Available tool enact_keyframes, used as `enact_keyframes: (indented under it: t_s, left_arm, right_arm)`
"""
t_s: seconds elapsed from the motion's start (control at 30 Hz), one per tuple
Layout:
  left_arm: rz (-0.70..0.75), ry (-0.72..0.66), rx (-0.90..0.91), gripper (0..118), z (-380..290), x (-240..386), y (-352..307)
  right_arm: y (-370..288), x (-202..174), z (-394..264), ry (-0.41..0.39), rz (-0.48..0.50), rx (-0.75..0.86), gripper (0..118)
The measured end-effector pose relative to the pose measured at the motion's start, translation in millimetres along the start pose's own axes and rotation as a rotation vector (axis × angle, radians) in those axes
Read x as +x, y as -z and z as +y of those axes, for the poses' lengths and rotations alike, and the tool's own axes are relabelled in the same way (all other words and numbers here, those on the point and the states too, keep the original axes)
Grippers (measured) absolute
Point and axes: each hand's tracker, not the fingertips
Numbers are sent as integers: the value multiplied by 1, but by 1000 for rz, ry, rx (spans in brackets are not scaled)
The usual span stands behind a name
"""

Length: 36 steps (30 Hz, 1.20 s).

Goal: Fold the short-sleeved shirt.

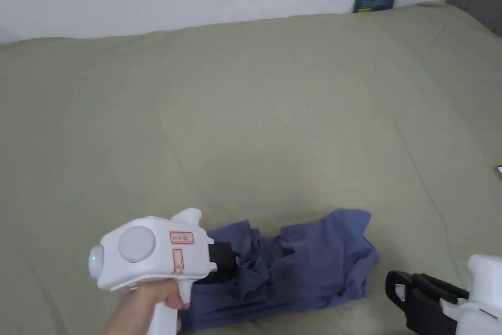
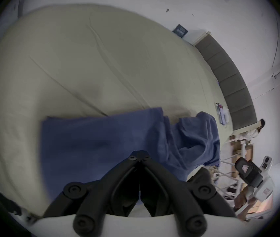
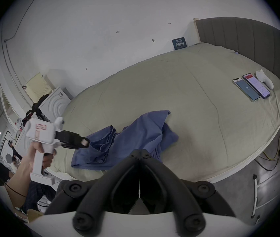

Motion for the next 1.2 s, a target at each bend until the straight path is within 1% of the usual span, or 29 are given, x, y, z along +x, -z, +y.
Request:
enact_keyframes:
  t_s: [0.03, 0.07, 0.13, 0.17, 0.2, 0.23, 0.27, 0.33, 0.4, 0.47, 0.53, 0.6, 0.63, 0.7, 0.77, 0.87, 0.9, 0.93, 0.97, 1.0, 1.03, 1.07, 1.1, 1.13, 1.2]
  left_arm:
    - [-70, -27, -28, 0, -3, 1, 10]
    - [-148, -87, -35, 0, -6, 4, 19]
    - [-222, -87, -98, 0, -14, 5, 39]
    - [-142, -116, -104, 0, -18, 0, 46]
    - [-137, -92, -83, 0, -20, -6, 48]
    - [-154, -102, -74, 0, -21, -11, 43]
    - [-202, -131, -61, 0, -17, -12, 37]
    - [-177, -88, -18, 0, -17, -8, 14]
    - [-123, 10, 38, 0, -12, -4, -23]
    - [-88, 38, 86, 0, -10, -8, -63]
    - [-4, 27, 118, 0, -5, -20, -101]
    - [80, 25, 187, 0, -4, -41, -139]
    - [113, 5, 231, 0, -5, -53, -153]
    - [187, -44, 253, 0, -4, -81, -171]
    - [197, -119, 248, 0, -4, -104, -175]
    - [174, -111, 232, 0, -12, -115, -168]
    - [137, -112, 217, 7, -14, -119, -164]
    - [88, -126, 212, 24, -13, -122, -161]
    - [45, -142, 202, 77, -14, -123, -157]
    - [12, -152, 197, 91, -14, -121, -152]
    - [19, -130, 199, 104, -13, -121, -147]
    - [0, -123, 182, 114, -12, -125, -142]
    - [-35, -123, 232, 118, -10, -128, -142]
    - [-109, -147, 186, 118, -7, -131, -136]
    - [-185, -194, 168, 118, -2, -141, -126]
  right_arm:
    - [-2, 1, -1, 4, -17, -1, 1]
    - [-3, 3, -1, 5, -23, 1, 1]
    - [-4, 7, -1, 14, -37, -8, 1]
    - [-3, 8, -2, 15, -43, -10, 1]
    - [-3, 8, -2, 14, -52, -17, 1]
    - [-3, 8, -2, 11, -58, -21, 1]
    - [-3, 8, -2, 11, -61, -20, 1]
    - [-1, 6, 0, 11, -54, -23, 1]
    - [3, 0, 2, 5, -50, -23, 1]
    - [7, -6, 5, -7, -34, -18, 1]
    - [13, -14, 6, -16, -12, -21, 1]
    - [21, -24, 7, -43, 12, -31, 1]
    - [24, -29, 6, -51, 14, -32, 1]
    - [32, -36, 4, -51, 39, -43, 1]
    - [40, -43, 2, -50, 55, -57, 1]
    - [47, -52, 1, -75, 57, -79, 1]
    - [47, -54, 0, -81, 61, -78, 1]
    - [48, -56, 1, -86, 62, -79, 1]
    - [48, -57, 2, -91, 58, -81, 1]
    - [48, -58, 3, -96, 54, -80, 1]
    - [47, -58, 3, -99, 52, -78, 1]
    - [47, -58, 4, -99, 52, -76, 1]
    - [46, -57, 6, -97, 52, -76, 1]
    - [45, -57, 6, -95, 51, -75, 1]
    - [46, -56, 6, -94, 48, -74, 1]
